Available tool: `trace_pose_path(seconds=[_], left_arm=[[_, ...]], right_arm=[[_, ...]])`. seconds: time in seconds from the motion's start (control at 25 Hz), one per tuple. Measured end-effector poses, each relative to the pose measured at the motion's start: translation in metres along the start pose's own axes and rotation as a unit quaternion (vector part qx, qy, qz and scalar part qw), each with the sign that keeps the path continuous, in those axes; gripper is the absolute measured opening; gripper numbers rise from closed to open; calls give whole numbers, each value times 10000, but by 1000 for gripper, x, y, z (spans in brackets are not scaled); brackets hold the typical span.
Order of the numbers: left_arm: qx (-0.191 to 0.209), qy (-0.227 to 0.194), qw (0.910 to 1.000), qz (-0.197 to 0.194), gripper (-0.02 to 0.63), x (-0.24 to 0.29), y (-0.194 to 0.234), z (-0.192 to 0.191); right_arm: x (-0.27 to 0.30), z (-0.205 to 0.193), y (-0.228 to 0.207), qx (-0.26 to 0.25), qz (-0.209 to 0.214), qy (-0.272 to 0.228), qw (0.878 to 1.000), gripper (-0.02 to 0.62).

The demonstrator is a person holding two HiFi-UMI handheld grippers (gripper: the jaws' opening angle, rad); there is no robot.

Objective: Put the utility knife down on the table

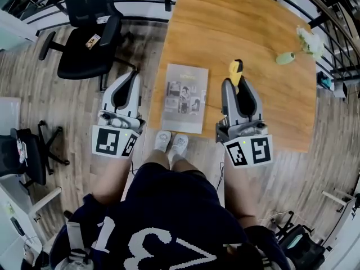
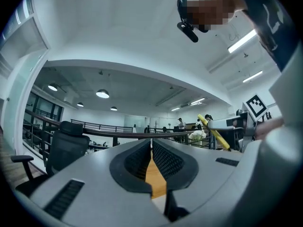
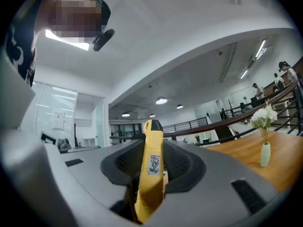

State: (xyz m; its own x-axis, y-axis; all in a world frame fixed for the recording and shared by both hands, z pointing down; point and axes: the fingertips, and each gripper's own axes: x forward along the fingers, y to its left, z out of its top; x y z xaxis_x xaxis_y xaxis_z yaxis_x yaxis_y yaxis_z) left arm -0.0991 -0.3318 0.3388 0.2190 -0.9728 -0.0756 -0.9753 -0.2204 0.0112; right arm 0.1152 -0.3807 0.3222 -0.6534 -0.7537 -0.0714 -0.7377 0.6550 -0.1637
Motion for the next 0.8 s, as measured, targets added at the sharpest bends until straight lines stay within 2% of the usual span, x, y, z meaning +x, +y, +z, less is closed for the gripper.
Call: trace_pose_path(seconds=[0.16,0.28,0.4,0.56,0.68,0.8], left_arm=[[-146,318,9993,-87,23,5,1,-33],[-256,530,9981,-166,23,5,-1,-54],[-323,703,9967,-240,23,3,-5,-70],[-395,910,9945,-329,23,-3,-8,-86],[-529,1068,9919,-434,23,-8,-16,-96],[-574,1141,9908,-442,23,-13,-21,-101]], right_arm=[[14,-88,0,-47,-126,963,9953,140],[15,-150,-2,-54,-237,1600,9868,140],[13,-198,0,-271,-237,2126,9765,140],[5,-250,3,-619,-232,2838,9566,141],[-3,-277,1,-679,-247,3291,9415,143],[-4,-279,0,-665,-310,3287,9416,147]])
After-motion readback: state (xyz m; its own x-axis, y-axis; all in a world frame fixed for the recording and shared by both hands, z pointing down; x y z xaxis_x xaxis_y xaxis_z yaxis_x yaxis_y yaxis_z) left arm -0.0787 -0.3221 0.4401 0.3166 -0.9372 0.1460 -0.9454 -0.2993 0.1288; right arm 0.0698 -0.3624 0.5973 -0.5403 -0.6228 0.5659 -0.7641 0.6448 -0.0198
